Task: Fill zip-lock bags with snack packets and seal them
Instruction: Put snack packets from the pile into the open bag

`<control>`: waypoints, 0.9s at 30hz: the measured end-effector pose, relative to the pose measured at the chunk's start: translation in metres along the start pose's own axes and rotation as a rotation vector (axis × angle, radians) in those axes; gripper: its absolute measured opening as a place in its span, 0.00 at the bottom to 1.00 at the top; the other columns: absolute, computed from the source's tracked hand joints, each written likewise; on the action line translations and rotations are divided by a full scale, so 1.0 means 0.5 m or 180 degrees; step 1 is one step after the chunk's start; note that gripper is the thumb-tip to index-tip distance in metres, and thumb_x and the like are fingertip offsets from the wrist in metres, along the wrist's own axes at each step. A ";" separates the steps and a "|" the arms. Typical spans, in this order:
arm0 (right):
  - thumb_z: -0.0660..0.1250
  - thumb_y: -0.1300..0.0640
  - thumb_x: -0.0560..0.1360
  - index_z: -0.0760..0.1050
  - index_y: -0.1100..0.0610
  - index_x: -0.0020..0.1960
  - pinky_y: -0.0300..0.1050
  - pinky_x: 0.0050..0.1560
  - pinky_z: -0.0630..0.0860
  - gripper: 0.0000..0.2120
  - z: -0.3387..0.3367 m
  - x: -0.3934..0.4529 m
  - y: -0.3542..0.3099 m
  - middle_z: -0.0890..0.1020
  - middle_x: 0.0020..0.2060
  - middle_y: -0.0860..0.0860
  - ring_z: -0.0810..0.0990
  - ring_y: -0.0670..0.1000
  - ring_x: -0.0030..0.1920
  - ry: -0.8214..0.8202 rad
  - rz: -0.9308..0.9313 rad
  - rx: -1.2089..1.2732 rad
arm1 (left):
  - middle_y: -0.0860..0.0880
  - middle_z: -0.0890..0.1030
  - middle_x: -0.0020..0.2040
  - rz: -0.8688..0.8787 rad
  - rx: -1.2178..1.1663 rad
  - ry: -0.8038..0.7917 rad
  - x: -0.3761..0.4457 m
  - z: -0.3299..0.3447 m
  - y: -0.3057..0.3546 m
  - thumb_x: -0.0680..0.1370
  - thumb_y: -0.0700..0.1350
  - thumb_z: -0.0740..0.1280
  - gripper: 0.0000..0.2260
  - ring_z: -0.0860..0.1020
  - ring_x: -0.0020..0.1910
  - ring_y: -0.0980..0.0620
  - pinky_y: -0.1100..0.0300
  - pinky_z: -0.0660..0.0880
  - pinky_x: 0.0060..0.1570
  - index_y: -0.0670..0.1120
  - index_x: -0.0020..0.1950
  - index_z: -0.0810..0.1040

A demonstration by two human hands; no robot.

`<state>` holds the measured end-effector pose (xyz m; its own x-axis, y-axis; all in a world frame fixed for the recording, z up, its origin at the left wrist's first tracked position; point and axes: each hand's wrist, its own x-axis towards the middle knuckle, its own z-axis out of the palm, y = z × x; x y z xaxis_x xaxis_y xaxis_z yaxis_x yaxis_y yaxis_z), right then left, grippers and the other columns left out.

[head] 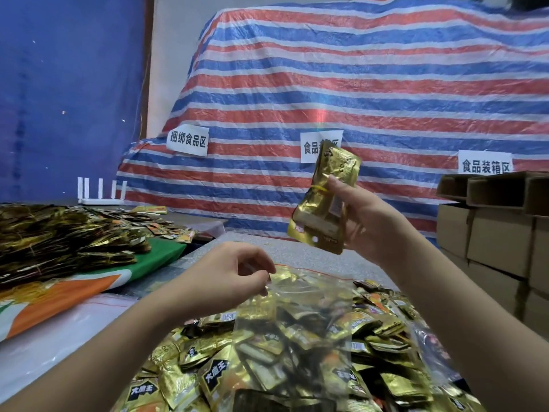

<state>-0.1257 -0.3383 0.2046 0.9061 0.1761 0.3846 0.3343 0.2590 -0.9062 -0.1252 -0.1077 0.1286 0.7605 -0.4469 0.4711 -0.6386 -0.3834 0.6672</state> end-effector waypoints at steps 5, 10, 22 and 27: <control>0.69 0.58 0.71 0.78 0.59 0.54 0.52 0.43 0.83 0.12 0.005 -0.025 0.018 0.84 0.42 0.56 0.86 0.55 0.44 -0.0220 -0.0261 0.0087 | 0.49 0.85 0.43 0.0023 0.0010 -0.0057 -0.006 0.001 0.012 0.77 0.38 0.67 0.06 0.85 0.43 0.54 0.52 0.81 0.50 0.48 0.49 0.82; 0.76 0.56 0.69 0.79 0.60 0.54 0.49 0.48 0.81 0.16 -0.022 -0.042 0.039 0.85 0.45 0.57 0.85 0.56 0.47 -0.0237 -0.0445 -0.0737 | 0.49 0.85 0.43 0.0098 0.0060 -0.0056 -0.013 0.000 0.014 0.77 0.40 0.67 0.06 0.84 0.43 0.55 0.52 0.81 0.50 0.49 0.50 0.82; 0.73 0.59 0.75 0.80 0.58 0.54 0.61 0.56 0.78 0.09 -0.001 -0.073 0.029 0.84 0.49 0.62 0.84 0.58 0.47 -0.0869 -0.0028 -0.3271 | 0.51 0.85 0.42 0.0131 -0.0108 -0.0098 -0.007 -0.002 0.001 0.78 0.44 0.70 0.02 0.84 0.42 0.55 0.58 0.80 0.46 0.48 0.50 0.82; 0.70 0.57 0.77 0.79 0.55 0.50 0.47 0.40 0.76 0.03 0.023 -0.071 0.008 0.82 0.38 0.54 0.78 0.47 0.37 -0.1256 0.0153 -0.3933 | 0.49 0.86 0.43 0.0234 -0.0178 -0.0411 -0.005 -0.016 -0.002 0.78 0.40 0.70 0.02 0.84 0.44 0.54 0.63 0.79 0.45 0.46 0.47 0.82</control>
<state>-0.1596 -0.3324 0.1894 0.8574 0.4817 0.1811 0.5116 -0.7602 -0.4004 -0.1259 -0.0998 0.1313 0.6881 -0.5737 0.4442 -0.6818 -0.3019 0.6663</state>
